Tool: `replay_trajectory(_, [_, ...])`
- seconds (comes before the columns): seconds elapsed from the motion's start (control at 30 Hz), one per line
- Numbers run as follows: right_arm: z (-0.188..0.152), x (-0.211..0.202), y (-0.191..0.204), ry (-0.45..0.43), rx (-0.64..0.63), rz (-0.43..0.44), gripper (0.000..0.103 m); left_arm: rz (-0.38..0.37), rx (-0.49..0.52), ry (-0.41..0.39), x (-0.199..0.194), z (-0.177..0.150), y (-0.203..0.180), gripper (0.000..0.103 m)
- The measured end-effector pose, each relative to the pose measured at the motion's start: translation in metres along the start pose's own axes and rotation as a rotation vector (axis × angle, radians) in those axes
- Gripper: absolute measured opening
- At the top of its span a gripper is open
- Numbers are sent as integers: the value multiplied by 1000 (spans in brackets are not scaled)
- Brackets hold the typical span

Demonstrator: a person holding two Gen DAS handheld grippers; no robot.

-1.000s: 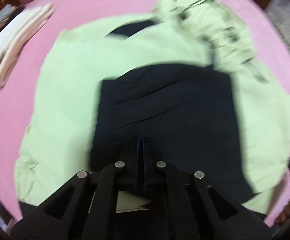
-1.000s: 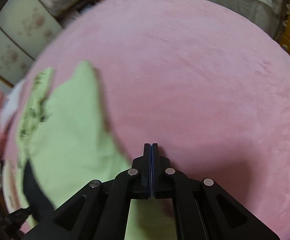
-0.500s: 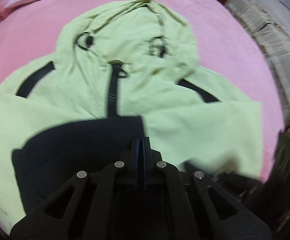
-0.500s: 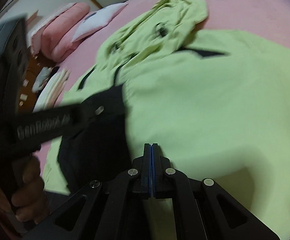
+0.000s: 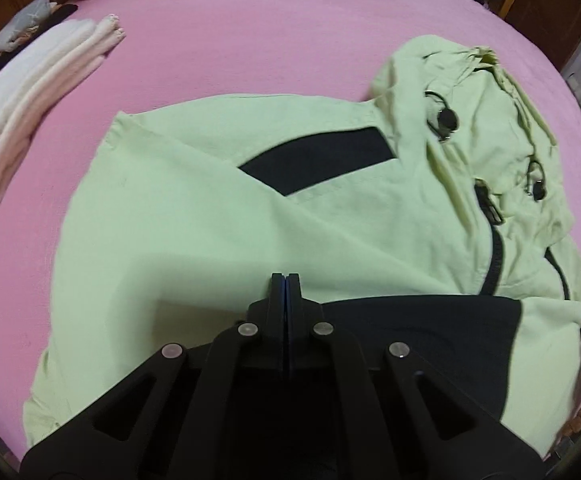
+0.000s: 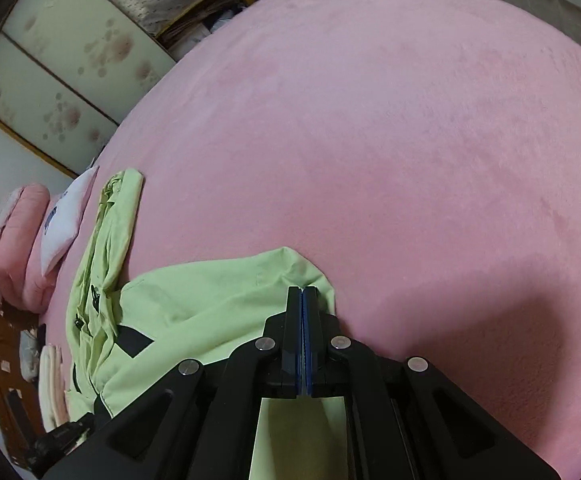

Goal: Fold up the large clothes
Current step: 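Grasp the jacket side edge with the right gripper and fold it inward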

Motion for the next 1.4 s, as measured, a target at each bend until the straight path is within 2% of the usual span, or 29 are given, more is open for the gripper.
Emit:
replay_trajectory(0.13, [0, 11, -3, 6, -7, -66, 0, 4, 24, 22, -4, 2, -4, 1])
replay_trajectory(0.23, [5, 15, 23, 44, 23, -53, 6, -41, 43, 55, -26, 3, 2, 1])
replay_trajectory(0.37, [18, 12, 52, 128, 63, 66, 14, -82, 154, 49, -53, 38, -2, 1])
replay_trajectory(0.43, [29, 19, 76, 190, 54, 124, 31, -96, 209, 39, -58, 63, -9, 2])
replay_trajectory(0.5, [46, 32, 106, 233, 34, 190, 34, -121, 273, 31, -62, 90, -23, 3])
replay_trajectory(0.6, [67, 57, 146, 291, -5, 237, 35, -155, 369, 30, -57, 128, -45, 10])
replay_trajectory(0.63, [72, 64, 155, 304, -13, 244, 35, -172, 391, 32, -54, 139, -53, 17])
replay_trajectory(0.67, [81, 70, 165, 317, -14, 252, 35, -188, 408, 34, -49, 155, -58, 28])
replay_trajectory(0.73, [96, 89, 187, 323, 28, 267, 36, -234, 421, 33, -40, 180, -73, 39])
replay_trajectory(0.8, [113, 106, 199, 318, 127, 304, 42, -302, 427, 51, -30, 199, -89, 41])
replay_trajectory(0.9, [128, 130, 213, 300, 210, 327, 52, -330, 372, 99, -2, 220, -104, 44])
replay_trajectory(0.97, [128, 149, 220, 285, 227, 308, 52, -341, 312, 135, 18, 229, -111, 44])
replay_trajectory(1.07, [133, 161, 228, 273, 240, 341, 52, -368, 228, 173, 49, 236, -122, 45])
replay_trajectory(1.17, [136, 167, 229, 260, 249, 368, 52, -339, 236, 201, 76, 227, -128, 45])
replay_trajectory(1.23, [139, 171, 231, 261, 265, 398, 51, -309, 244, 178, 89, 225, -130, 45])
replay_trajectory(1.27, [139, 176, 231, 263, 272, 415, 47, -307, 238, 161, 91, 226, -131, 45])
replay_trajectory(1.3, [140, 177, 233, 269, 272, 432, 33, -315, 221, 126, 91, 229, -132, 45])
replay_trajectory(1.33, [138, 181, 235, 277, 272, 456, 19, -329, 203, 90, 90, 232, -133, 42])
replay_trajectory(1.37, [140, 180, 236, 281, 273, 486, 14, -345, 193, 71, 88, 234, -134, 22])
replay_trajectory(1.4, [144, 179, 237, 262, 276, 507, 10, -401, 175, 52, 83, 235, -138, 11])
Point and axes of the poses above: each gripper's, at about its wrist camera, not at the fingertips, and x roughly the way its jaws point, y to its left, z to its top, the point moved 9 cm from there along x, roughly the way its jaws point, and after that the axes turned 2 degrees about -y, right-handed, at the moved point
